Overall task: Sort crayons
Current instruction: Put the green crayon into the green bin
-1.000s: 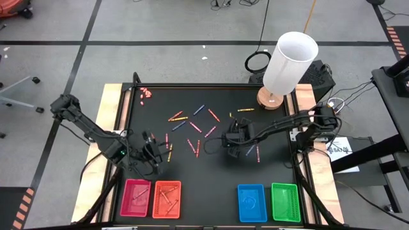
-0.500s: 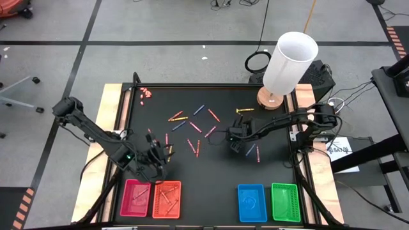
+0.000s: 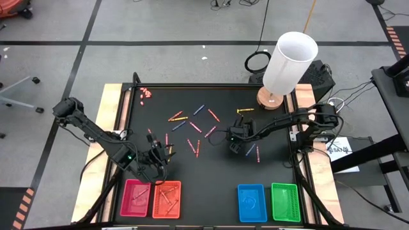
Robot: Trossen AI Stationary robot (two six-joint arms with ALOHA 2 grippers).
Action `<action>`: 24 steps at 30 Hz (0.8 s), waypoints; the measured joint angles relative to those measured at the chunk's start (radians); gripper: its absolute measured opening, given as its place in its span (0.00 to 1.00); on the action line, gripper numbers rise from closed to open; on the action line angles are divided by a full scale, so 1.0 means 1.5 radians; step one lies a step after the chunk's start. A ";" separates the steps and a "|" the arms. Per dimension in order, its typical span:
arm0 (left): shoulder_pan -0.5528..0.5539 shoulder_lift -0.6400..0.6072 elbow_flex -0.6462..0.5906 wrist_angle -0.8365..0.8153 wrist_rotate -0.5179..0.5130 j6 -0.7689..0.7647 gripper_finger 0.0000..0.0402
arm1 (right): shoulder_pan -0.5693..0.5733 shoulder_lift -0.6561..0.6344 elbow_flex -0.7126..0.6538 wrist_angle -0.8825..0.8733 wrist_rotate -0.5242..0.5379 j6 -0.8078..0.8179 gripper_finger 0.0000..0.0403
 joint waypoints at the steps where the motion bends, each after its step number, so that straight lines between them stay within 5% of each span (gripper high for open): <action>1: 0.002 0.000 0.000 0.008 0.000 0.002 0.36 | 0.000 0.000 0.000 0.001 0.001 0.001 0.07; 24: 0.030 0.000 0.000 0.062 0.006 0.016 0.36 | 0.050 -0.045 -0.003 0.130 0.021 -0.040 0.01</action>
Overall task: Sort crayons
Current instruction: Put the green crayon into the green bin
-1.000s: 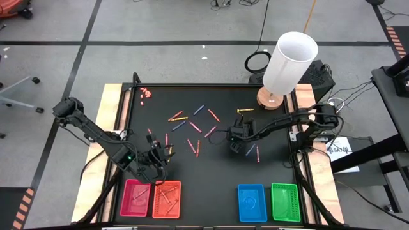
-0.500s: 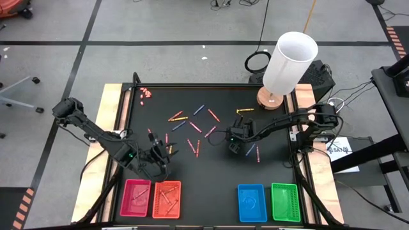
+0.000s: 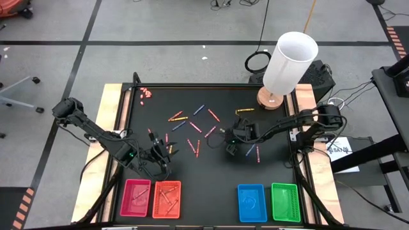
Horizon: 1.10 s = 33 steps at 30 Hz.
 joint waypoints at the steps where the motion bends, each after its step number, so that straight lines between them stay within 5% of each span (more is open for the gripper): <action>1: 0.001 0.000 0.000 0.004 0.005 0.001 0.36 | 0.008 -0.004 0.000 0.015 0.000 -0.010 0.01; 11: 0.001 0.000 -0.021 0.252 0.105 0.170 0.36 | 0.104 -0.010 0.001 0.227 -0.002 -0.190 0.01; 16: 0.001 0.008 -0.023 0.282 0.131 0.196 0.36 | 0.141 -0.010 0.002 0.331 -0.002 -0.255 0.01; 27: 0.025 0.078 -0.023 0.418 0.133 0.262 0.63 | 0.192 -0.010 0.002 0.441 -0.001 -0.315 0.01; 33: 0.062 0.098 -0.023 0.439 0.263 0.267 0.67 | 0.192 -0.010 0.002 0.463 0.001 -0.314 0.01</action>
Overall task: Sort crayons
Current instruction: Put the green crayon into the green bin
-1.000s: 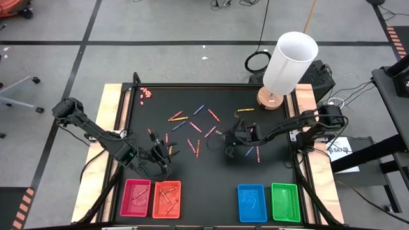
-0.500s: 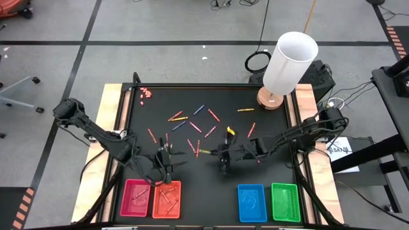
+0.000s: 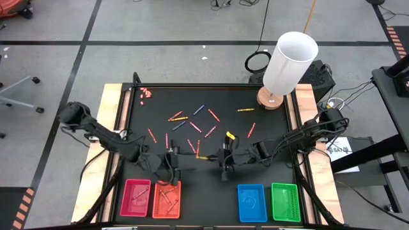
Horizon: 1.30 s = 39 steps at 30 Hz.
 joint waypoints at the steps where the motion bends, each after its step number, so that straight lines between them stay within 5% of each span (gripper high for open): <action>1: 0.007 0.003 0.000 0.009 0.013 0.000 0.66 | 0.000 0.000 0.000 0.004 0.000 -0.001 0.01; 12: 0.063 0.023 0.000 0.037 0.096 0.011 0.55 | 0.000 0.000 0.000 0.016 0.017 -0.002 0.01; 24: 0.064 0.023 0.000 0.029 0.096 0.011 0.53 | 0.014 -0.028 0.001 -0.005 0.016 -0.002 0.01; 33: 0.063 0.023 0.000 0.024 0.096 0.011 0.53 | 0.091 -0.125 0.146 -0.419 0.017 0.181 0.01; 39: 0.063 0.023 0.000 0.025 0.096 0.010 0.53 | 0.158 -0.121 0.311 -0.750 0.013 0.435 0.01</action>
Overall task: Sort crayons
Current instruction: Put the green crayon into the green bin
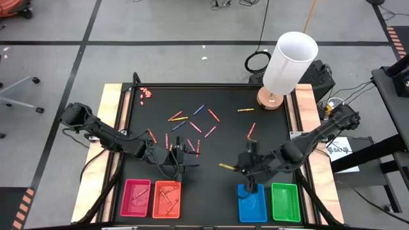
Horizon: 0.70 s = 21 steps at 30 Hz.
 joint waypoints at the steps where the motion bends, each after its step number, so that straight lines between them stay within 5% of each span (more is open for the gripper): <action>1: 0.000 0.000 0.000 0.000 0.000 0.000 0.53 | 0.010 0.000 0.018 -0.036 0.000 0.053 0.01; 12: 0.000 0.000 0.000 0.002 0.000 -0.018 0.53 | 0.124 0.006 0.052 -0.184 -0.125 0.546 0.01; 21: 0.000 -0.001 0.000 0.000 0.000 -0.017 0.53 | 0.207 0.043 0.052 -0.348 -0.183 0.779 0.01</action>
